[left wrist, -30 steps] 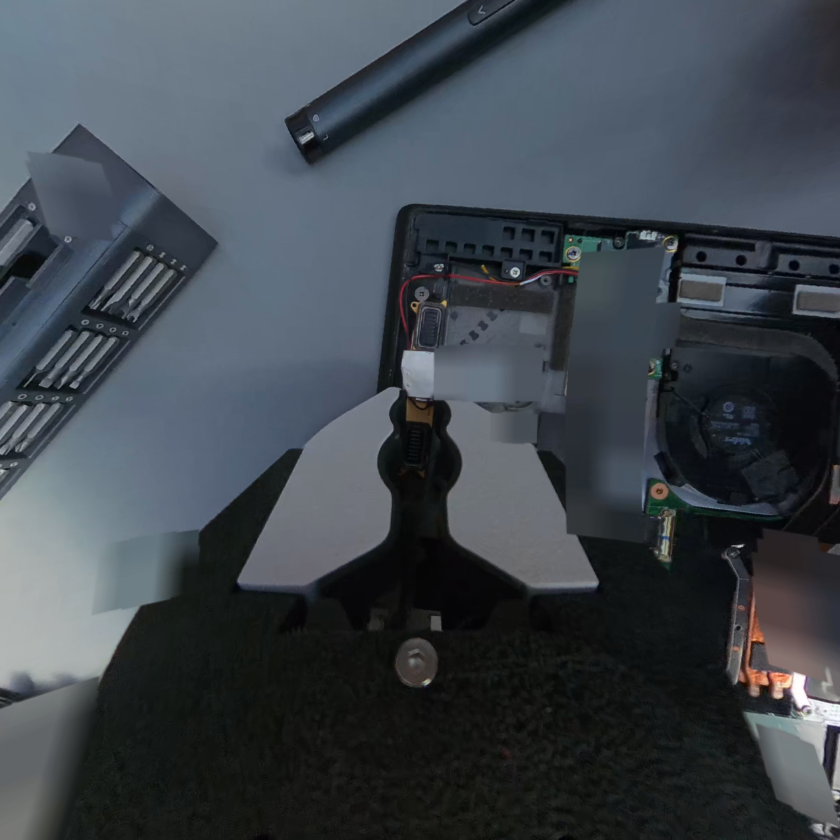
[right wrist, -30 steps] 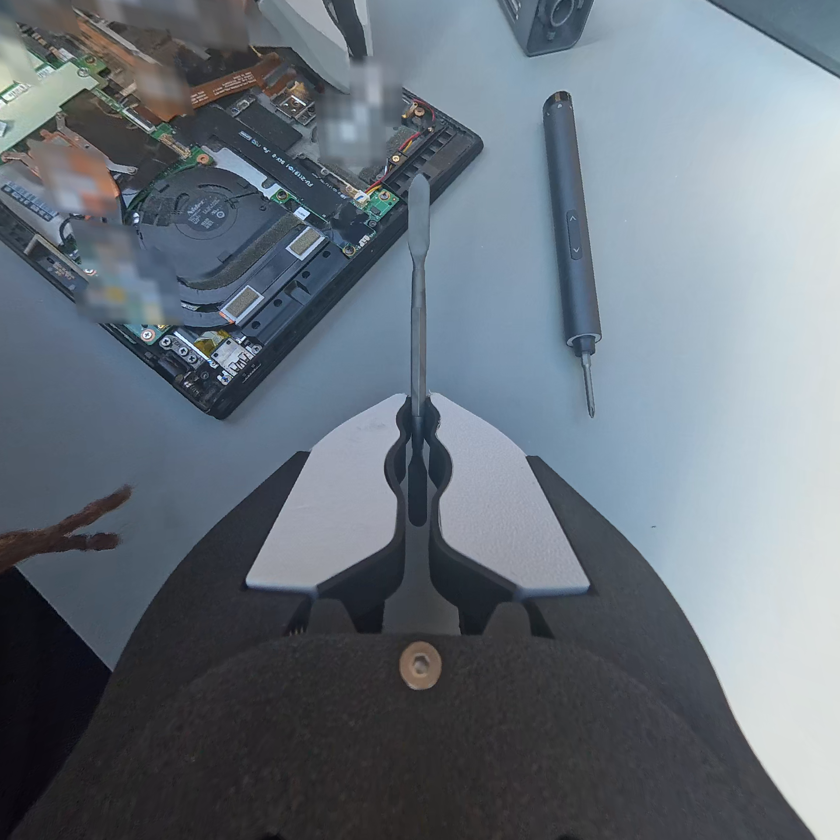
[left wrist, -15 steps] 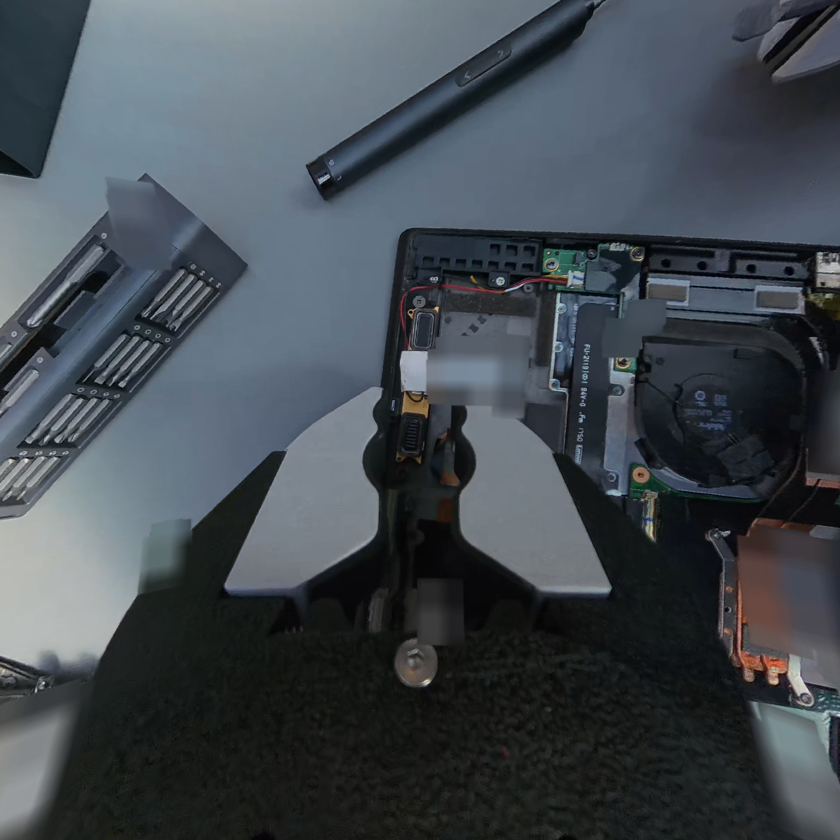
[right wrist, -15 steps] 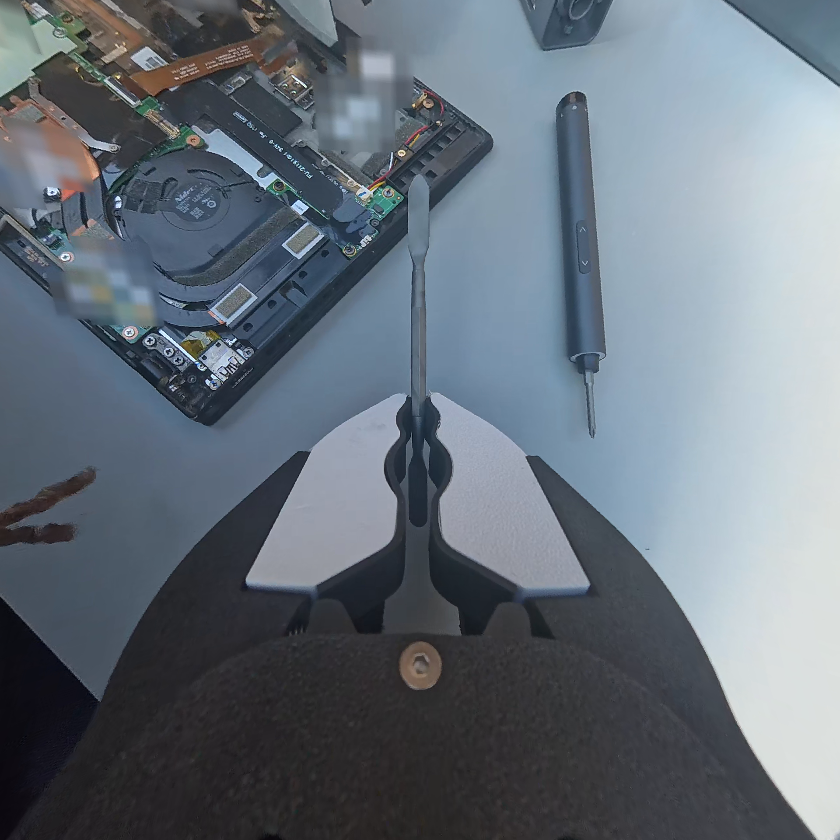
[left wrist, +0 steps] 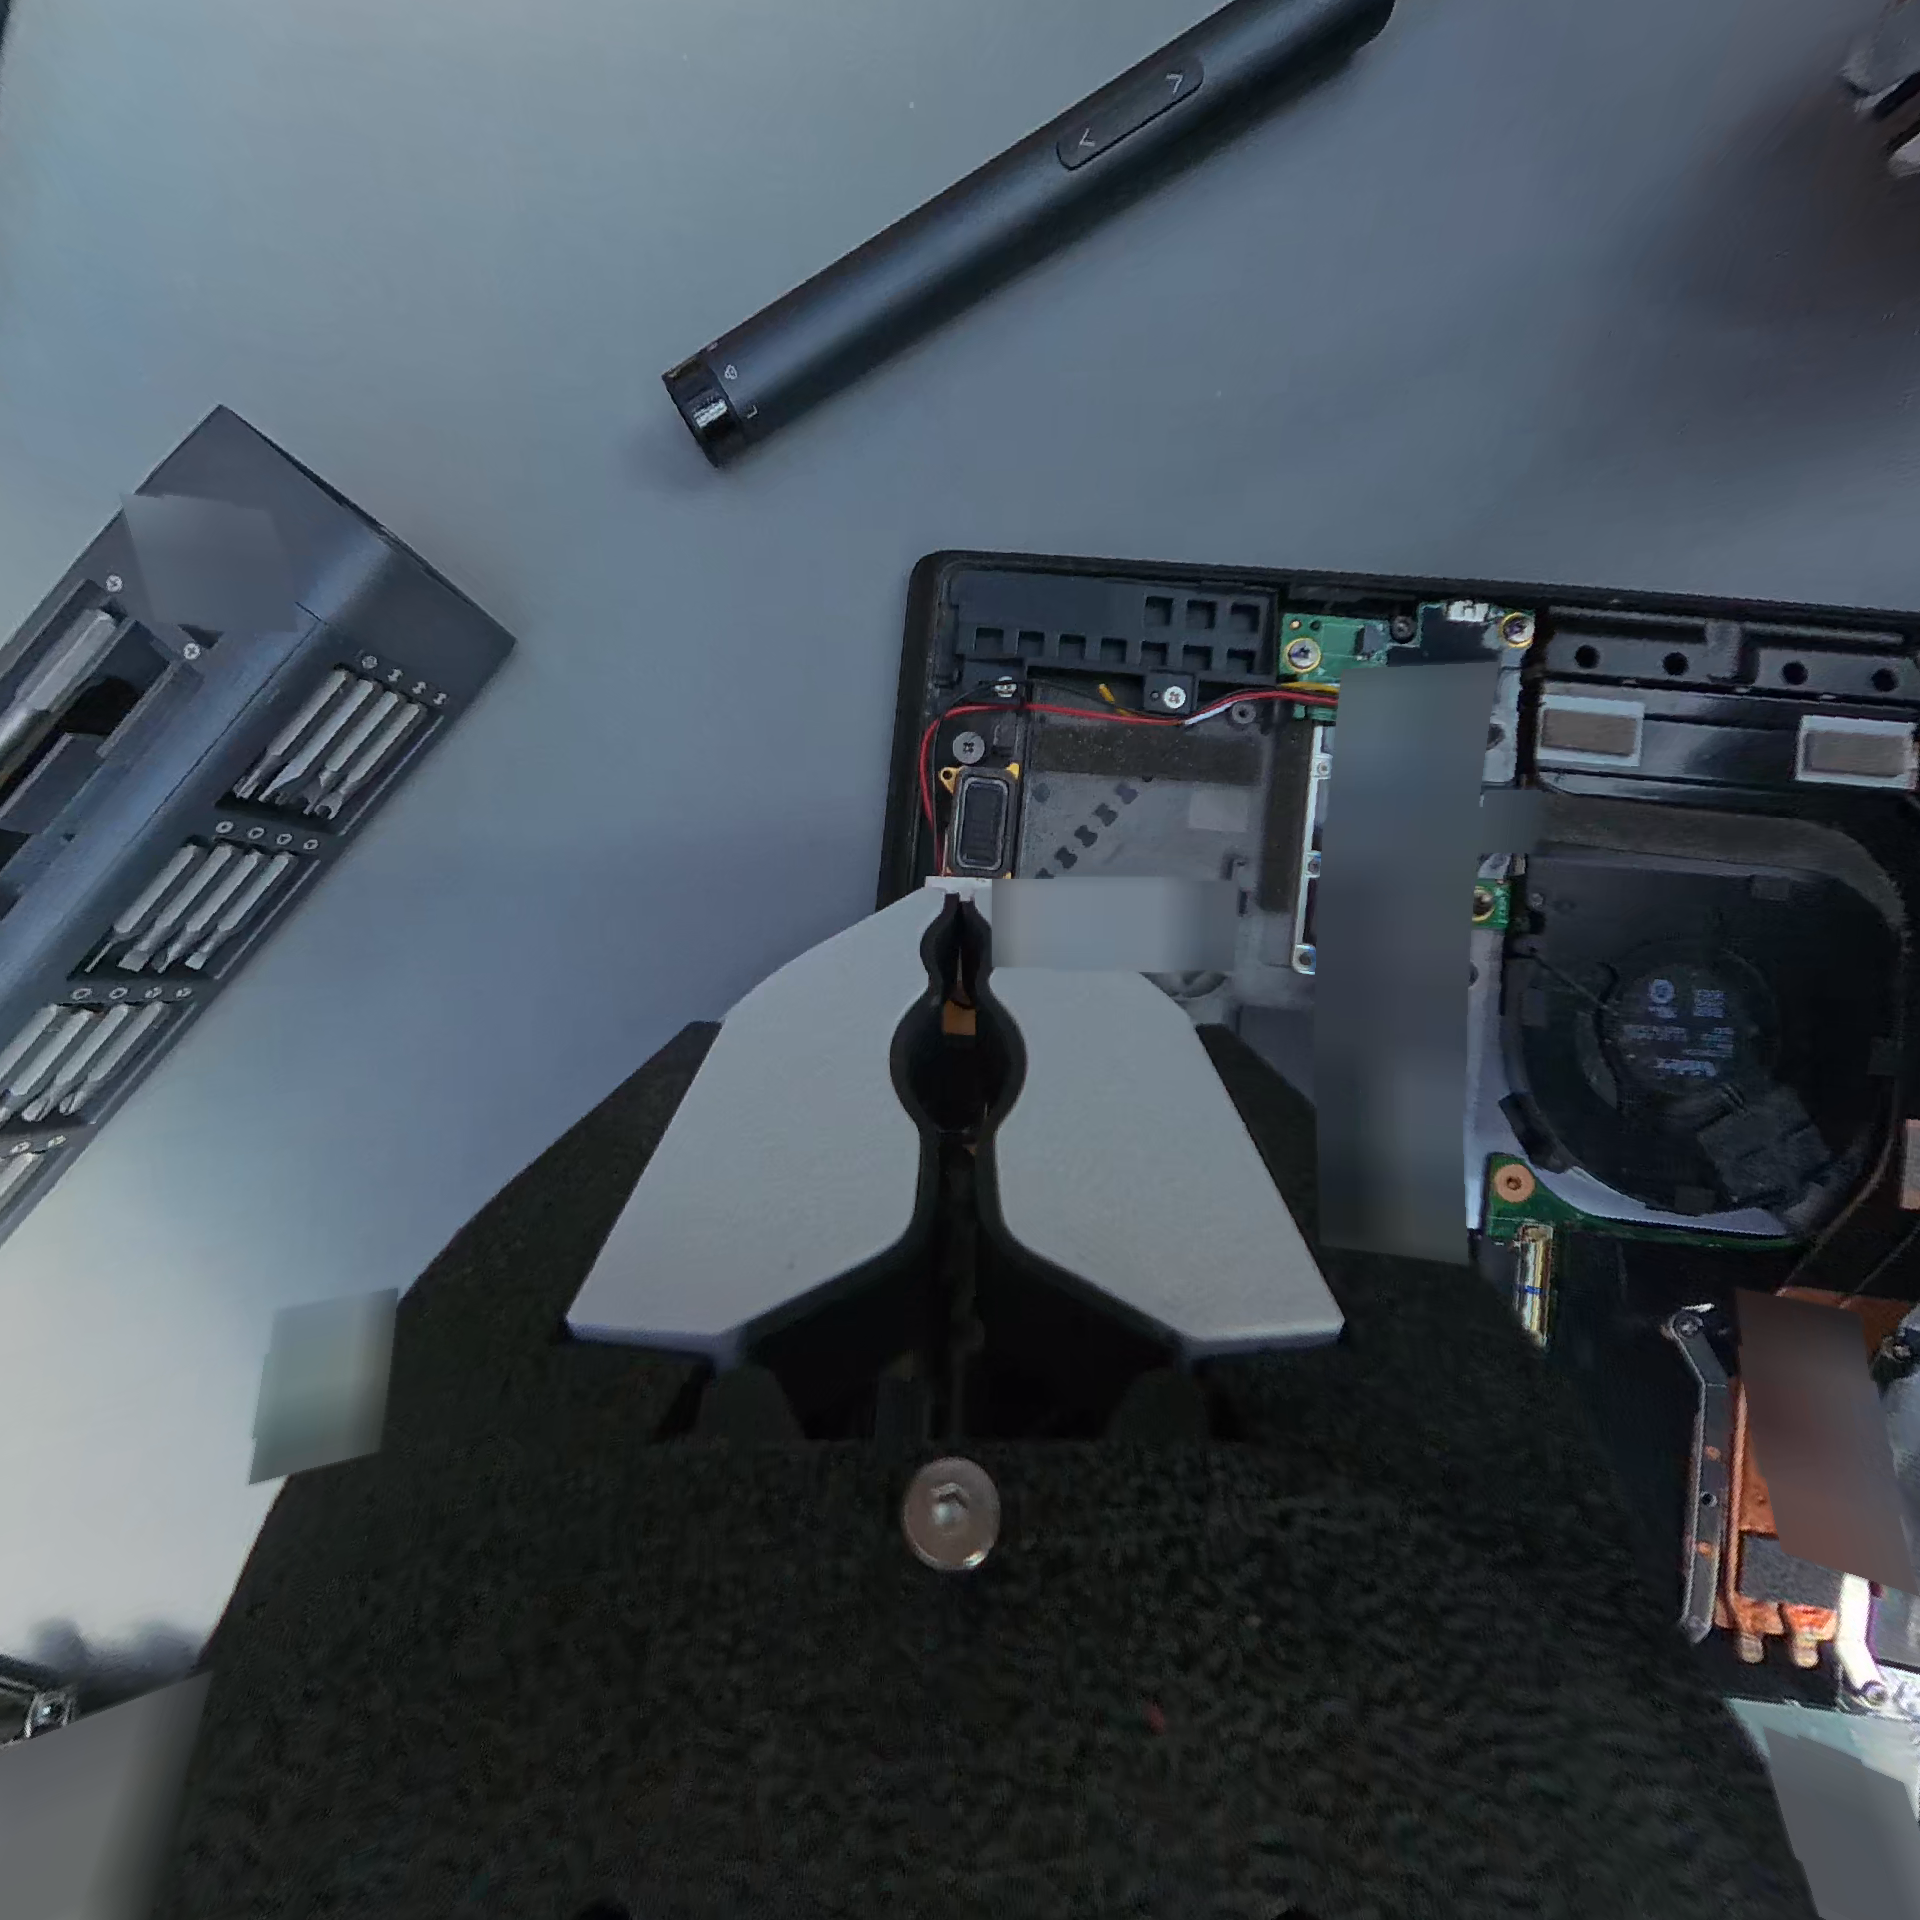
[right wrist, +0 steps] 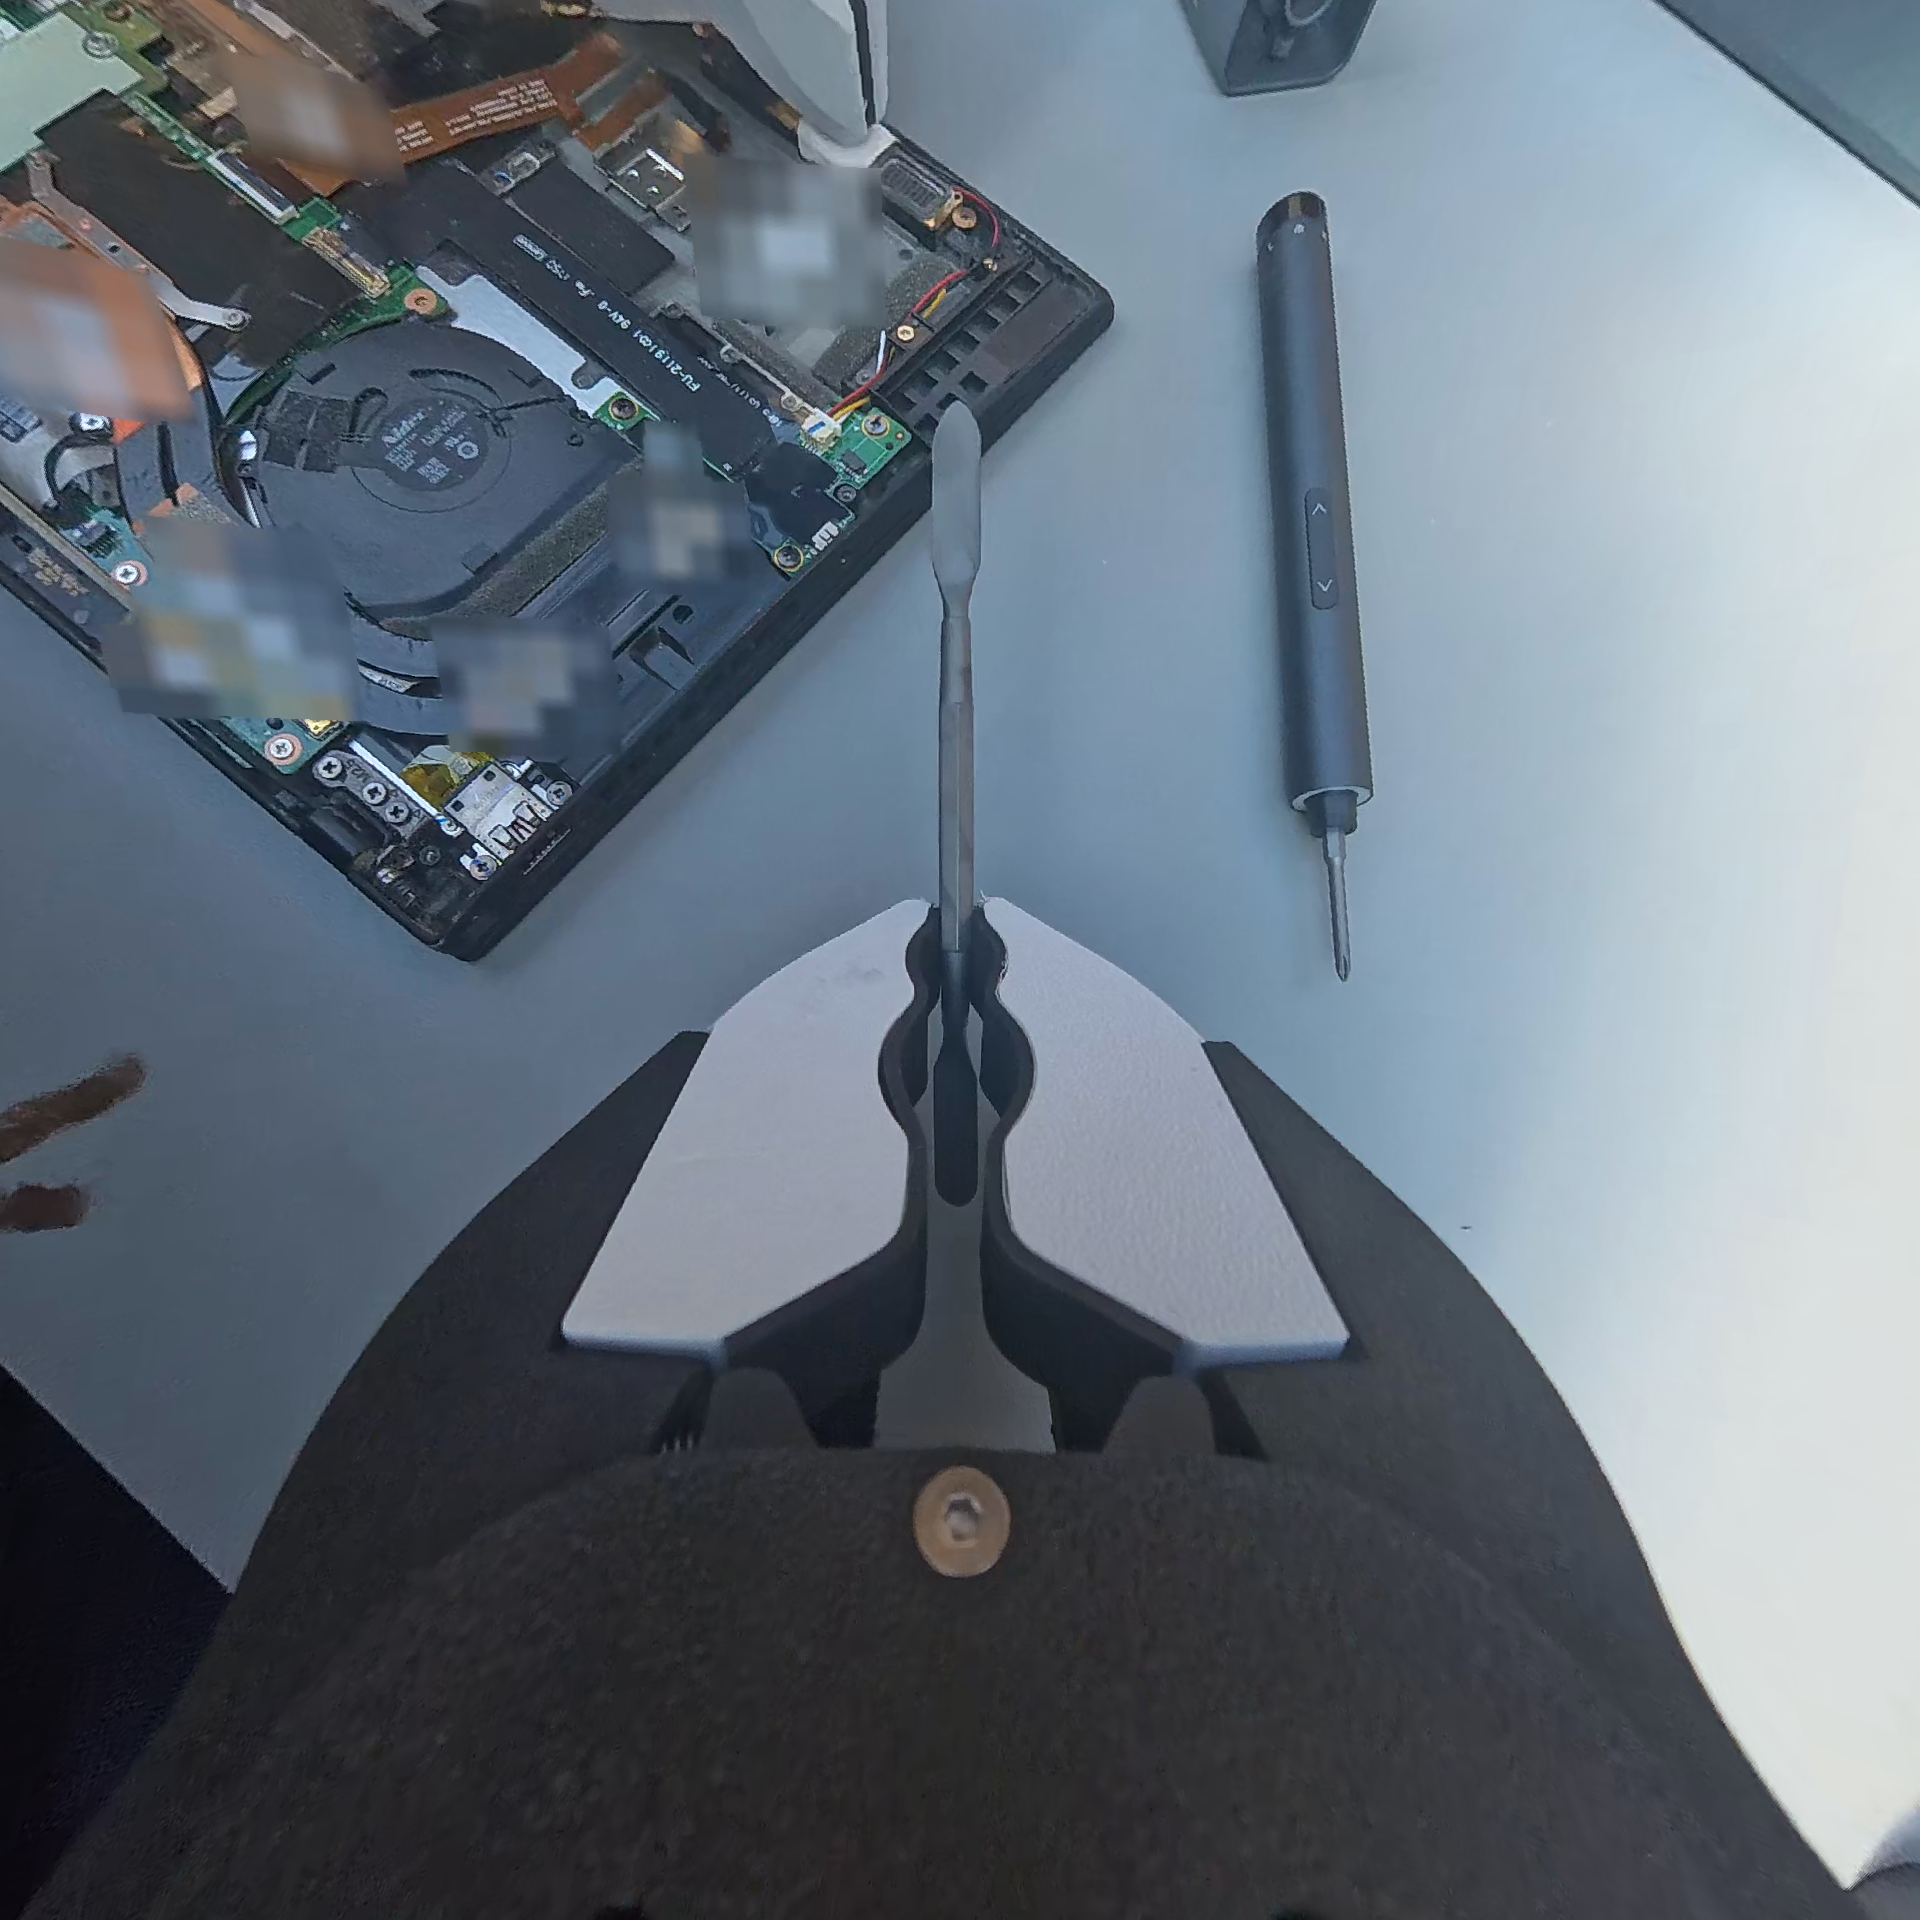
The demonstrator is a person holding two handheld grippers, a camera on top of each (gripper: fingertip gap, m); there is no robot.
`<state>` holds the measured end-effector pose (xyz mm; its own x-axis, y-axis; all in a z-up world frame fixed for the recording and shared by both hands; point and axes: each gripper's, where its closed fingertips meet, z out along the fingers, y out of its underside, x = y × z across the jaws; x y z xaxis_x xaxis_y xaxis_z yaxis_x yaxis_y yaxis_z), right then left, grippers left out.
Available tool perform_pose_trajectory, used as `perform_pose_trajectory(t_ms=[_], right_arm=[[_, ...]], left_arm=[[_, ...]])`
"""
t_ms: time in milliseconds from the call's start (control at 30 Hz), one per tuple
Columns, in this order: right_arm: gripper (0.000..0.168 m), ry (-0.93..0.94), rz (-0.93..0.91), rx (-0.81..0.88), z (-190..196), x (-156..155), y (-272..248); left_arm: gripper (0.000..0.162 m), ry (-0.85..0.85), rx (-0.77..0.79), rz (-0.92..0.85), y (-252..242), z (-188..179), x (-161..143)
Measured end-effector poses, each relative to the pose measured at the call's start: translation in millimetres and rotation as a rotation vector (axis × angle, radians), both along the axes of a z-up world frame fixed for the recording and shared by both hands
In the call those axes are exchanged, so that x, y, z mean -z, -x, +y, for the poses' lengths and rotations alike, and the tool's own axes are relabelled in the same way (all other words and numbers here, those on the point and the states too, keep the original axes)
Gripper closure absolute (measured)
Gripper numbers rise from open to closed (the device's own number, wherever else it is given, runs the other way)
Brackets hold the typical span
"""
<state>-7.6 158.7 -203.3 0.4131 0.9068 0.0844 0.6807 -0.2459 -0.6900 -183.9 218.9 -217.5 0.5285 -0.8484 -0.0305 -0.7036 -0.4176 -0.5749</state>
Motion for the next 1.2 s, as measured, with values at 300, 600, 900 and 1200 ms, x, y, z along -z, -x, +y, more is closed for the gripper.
perform_pose_trajectory(t_ms=[300, 600, 900, 1200], right_arm=[[0.165, -0.01, -0.001, -0.013, 3, 0, 2], [0.164, -0.139, -0.166, -0.041, 16, 5, -6], [0.164, 0.022, -0.257, -0.084, 10, 24, 0], [0.165, 0.104, -0.237, -0.075, 9, 24, 4]], left_arm=[[0.162, 0.079, 0.003, 0.013, 0, -1, 1], [0.126, -0.154, -0.133, -0.218, -5, -4, -44], [0.115, -0.156, -0.161, -0.176, -17, -51, -29], [0.154, -0.043, -0.244, -0.268, -28, -67, -27]])
